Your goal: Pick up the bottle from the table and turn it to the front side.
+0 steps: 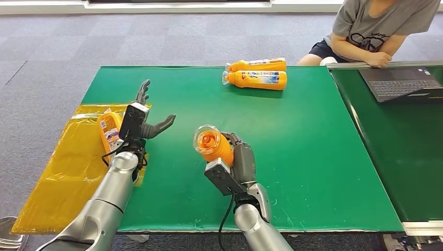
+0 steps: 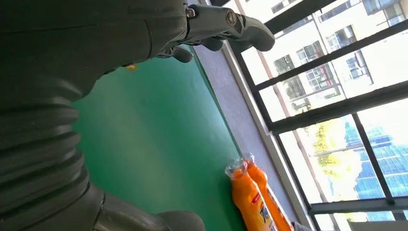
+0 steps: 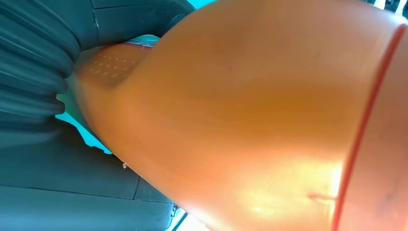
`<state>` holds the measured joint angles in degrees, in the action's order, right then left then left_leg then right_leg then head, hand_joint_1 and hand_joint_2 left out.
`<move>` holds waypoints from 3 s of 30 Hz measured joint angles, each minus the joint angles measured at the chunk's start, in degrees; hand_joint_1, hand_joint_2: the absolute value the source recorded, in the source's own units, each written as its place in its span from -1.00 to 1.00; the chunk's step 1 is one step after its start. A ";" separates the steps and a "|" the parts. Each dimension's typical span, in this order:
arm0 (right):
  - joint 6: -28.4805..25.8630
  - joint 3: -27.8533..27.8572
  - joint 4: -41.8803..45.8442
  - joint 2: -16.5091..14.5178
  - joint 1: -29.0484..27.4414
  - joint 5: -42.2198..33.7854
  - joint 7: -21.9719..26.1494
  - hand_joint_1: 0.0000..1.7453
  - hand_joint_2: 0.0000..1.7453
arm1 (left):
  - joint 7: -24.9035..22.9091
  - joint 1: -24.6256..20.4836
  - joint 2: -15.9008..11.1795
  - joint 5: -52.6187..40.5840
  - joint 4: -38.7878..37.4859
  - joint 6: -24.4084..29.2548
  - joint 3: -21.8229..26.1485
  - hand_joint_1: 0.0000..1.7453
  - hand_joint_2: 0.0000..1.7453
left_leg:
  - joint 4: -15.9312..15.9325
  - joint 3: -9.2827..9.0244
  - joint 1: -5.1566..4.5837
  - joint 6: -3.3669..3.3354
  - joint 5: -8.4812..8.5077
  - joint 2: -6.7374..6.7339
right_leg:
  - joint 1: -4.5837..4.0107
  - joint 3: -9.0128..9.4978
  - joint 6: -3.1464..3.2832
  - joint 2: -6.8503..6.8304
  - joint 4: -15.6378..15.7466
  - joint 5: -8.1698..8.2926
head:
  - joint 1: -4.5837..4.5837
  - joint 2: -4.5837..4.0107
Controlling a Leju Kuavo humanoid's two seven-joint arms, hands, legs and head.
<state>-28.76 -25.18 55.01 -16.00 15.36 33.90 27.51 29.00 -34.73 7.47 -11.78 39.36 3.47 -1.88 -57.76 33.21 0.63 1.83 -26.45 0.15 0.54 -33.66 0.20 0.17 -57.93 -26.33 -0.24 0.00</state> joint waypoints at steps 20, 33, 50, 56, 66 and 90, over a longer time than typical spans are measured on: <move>0.53 0.00 -0.55 0.00 0.08 0.39 -0.06 1.00 1.00 | 2.05 -0.20 -2.43 4.08 -2.04 -6.13 9.05 -1.00 1.00 | 0.00 0.06 0.00 0.00 0.01 0.04 | 0.00 -0.02 0.00 -0.04 0.00 0.00 | 0.00 0.00; 2.16 0.51 -1.96 0.02 0.26 -0.90 1.04 1.00 1.00 | 5.97 9.27 -6.47 12.70 13.67 -32.61 16.09 -1.00 1.00 | 0.01 0.10 0.08 0.01 0.00 -0.07 | -0.07 -0.12 0.02 0.05 -0.02 -0.01 | -0.01 0.00; 4.09 1.42 -3.32 0.00 0.14 0.42 1.14 1.00 1.00 | 7.03 17.35 -6.78 4.04 24.51 -37.21 16.38 -1.00 1.00 | 0.00 0.09 0.08 0.01 0.00 -0.07 | -0.07 -0.15 0.02 0.07 -0.01 -0.01 | -0.02 0.00; 4.10 1.77 -3.32 0.00 0.07 0.49 1.14 1.00 1.00 | 7.03 17.89 -6.65 4.04 25.63 -37.24 16.38 -1.00 1.00 | 0.00 0.09 0.08 0.02 0.00 -0.07 | -0.07 -0.14 0.02 0.07 -0.02 0.00 | -0.01 0.00; 4.14 2.03 -3.32 -0.02 0.02 0.53 1.14 1.00 1.00 | 7.07 18.12 -6.53 3.80 26.15 -37.58 16.33 -1.00 1.00 | 0.00 0.09 0.08 0.02 0.00 -0.07 | -0.07 -0.15 0.02 0.07 -0.01 0.00 | -0.02 0.00; 3.39 2.31 -5.33 -0.18 0.12 -0.28 2.32 1.00 1.00 | 10.76 24.61 -5.02 -4.34 44.89 -42.51 -3.70 -1.00 1.00 | 0.00 0.08 0.08 0.02 0.00 -0.05 | -0.07 -0.15 0.02 0.06 -0.01 0.00 | -0.01 0.00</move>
<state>-25.38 -22.87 49.69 -16.18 15.48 33.62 29.83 39.76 -10.12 2.45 -16.12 84.25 -39.04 -5.58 -57.76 33.29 0.71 1.85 -26.45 0.10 0.47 -33.81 0.22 0.23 -57.93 -26.33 -0.25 0.00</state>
